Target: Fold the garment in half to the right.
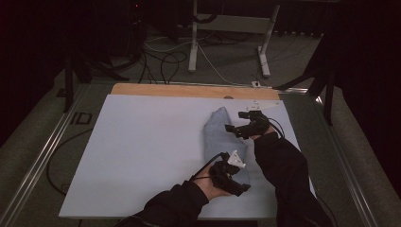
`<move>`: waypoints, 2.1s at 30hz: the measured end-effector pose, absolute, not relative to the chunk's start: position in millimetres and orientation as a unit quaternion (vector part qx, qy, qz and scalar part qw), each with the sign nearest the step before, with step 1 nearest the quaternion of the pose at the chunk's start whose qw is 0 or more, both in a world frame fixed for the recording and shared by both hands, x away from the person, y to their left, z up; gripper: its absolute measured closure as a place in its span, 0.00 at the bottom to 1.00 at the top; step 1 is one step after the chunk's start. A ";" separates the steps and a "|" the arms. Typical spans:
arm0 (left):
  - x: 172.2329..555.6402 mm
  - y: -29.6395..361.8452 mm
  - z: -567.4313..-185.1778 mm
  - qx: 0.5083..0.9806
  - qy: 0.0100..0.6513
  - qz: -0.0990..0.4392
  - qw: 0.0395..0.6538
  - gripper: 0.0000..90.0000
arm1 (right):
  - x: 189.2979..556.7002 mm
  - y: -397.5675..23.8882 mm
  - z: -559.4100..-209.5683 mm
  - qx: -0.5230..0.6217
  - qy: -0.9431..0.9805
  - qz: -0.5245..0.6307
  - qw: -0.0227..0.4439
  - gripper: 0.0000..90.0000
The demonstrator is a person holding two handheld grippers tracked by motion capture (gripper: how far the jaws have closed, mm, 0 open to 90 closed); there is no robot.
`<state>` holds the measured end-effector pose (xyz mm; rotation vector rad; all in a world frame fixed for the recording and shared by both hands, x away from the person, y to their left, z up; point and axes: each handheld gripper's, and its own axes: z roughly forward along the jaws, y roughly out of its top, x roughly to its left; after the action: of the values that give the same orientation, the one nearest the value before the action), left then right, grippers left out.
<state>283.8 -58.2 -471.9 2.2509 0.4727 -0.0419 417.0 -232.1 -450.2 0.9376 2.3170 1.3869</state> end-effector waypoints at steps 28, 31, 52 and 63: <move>308.7 23.8 -454.6 0.857 0.154 0.032 0.491 0.01 | 377.2 -233.2 -458.4 0.320 0.791 0.501 0.142 0.12; 310.8 33.2 -456.8 0.860 0.152 0.036 0.485 0.00 | 370.6 -234.9 -462.9 0.318 0.791 0.505 0.138 0.12; 306.6 111.0 -474.5 0.852 0.170 0.075 0.490 0.00 | 322.4 -239.4 -482.3 0.298 0.787 0.522 0.142 0.12; 296.1 175.5 -486.6 0.836 0.217 0.095 0.495 0.00 | 304.9 -269.4 -498.1 0.328 0.777 0.518 0.144 0.12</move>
<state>296.1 175.5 -486.6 2.0248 0.5265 0.2308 304.9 -269.4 -498.1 0.9445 2.2401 1.4927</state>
